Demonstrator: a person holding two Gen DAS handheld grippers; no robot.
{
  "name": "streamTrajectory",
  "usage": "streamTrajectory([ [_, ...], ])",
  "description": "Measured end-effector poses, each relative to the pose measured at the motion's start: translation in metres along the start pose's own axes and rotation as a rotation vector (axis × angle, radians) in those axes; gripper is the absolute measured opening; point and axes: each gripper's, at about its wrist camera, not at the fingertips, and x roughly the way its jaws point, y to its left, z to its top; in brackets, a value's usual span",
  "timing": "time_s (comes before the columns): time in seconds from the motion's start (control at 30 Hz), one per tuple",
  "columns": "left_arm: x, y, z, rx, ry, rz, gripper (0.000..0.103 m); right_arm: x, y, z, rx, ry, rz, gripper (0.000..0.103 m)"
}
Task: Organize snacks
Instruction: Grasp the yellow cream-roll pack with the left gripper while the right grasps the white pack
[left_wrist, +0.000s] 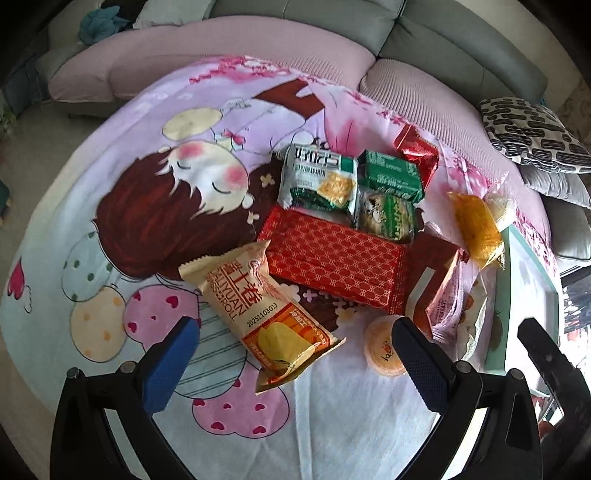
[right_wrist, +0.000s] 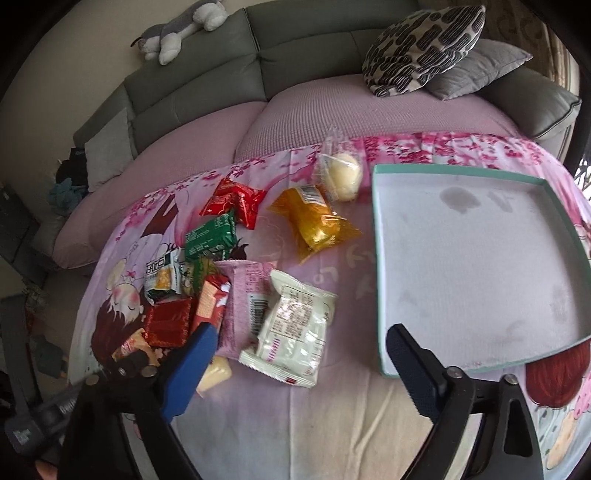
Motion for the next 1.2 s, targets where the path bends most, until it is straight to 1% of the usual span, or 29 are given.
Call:
streamTrajectory([
  [0.03,0.003,0.001,0.000,-0.008,0.009,0.000,0.103,0.004,0.001,0.001,0.001,0.011,0.001,0.088],
  [0.1,0.007,0.003,0.001,-0.025,0.024,0.005,0.103,0.013,0.004,0.002,0.005,0.032,-0.006,0.085],
  [0.23,0.015,0.004,0.003,-0.041,0.051,-0.009,0.101,0.033,0.002,0.000,0.047,0.079,0.001,0.074],
  [0.3,0.019,0.004,0.004,-0.048,0.059,-0.012,0.091,0.041,0.000,0.001,0.067,0.095,0.004,0.070],
  [0.43,0.027,0.004,0.005,-0.053,0.083,-0.007,0.082,0.053,-0.002,0.002,0.081,0.113,-0.004,0.067],
  [0.5,0.030,0.003,0.005,-0.053,0.085,0.004,0.067,0.060,-0.003,0.001,0.089,0.127,0.011,0.065],
  [0.57,0.034,0.005,0.006,-0.055,0.084,0.018,0.063,0.067,-0.005,-0.001,0.099,0.142,0.024,0.063],
  [0.67,0.035,0.004,0.006,-0.055,0.076,0.031,0.052,0.070,-0.010,-0.001,0.107,0.146,0.031,0.063],
  [0.8,0.036,0.003,0.005,-0.057,0.071,0.036,0.047,0.072,-0.010,-0.002,0.093,0.148,0.041,0.063],
  [0.87,0.034,0.005,0.004,-0.057,0.065,0.037,0.045,0.071,-0.010,-0.001,0.089,0.147,0.043,0.061],
  [0.9,0.033,0.005,0.003,-0.056,0.062,0.037,0.044,0.071,-0.010,-0.002,0.081,0.146,0.038,0.055],
  [1.0,0.029,0.007,0.002,-0.053,0.051,0.039,0.042,0.069,-0.007,-0.002,0.061,0.141,0.023,0.055],
  [1.07,0.024,0.003,0.003,-0.051,0.046,0.039,0.040,0.067,-0.006,-0.002,0.057,0.137,0.025,0.055],
  [1.2,0.016,0.007,0.003,-0.051,0.022,0.039,0.039,0.061,-0.006,-0.002,0.057,0.120,0.035,0.055],
])
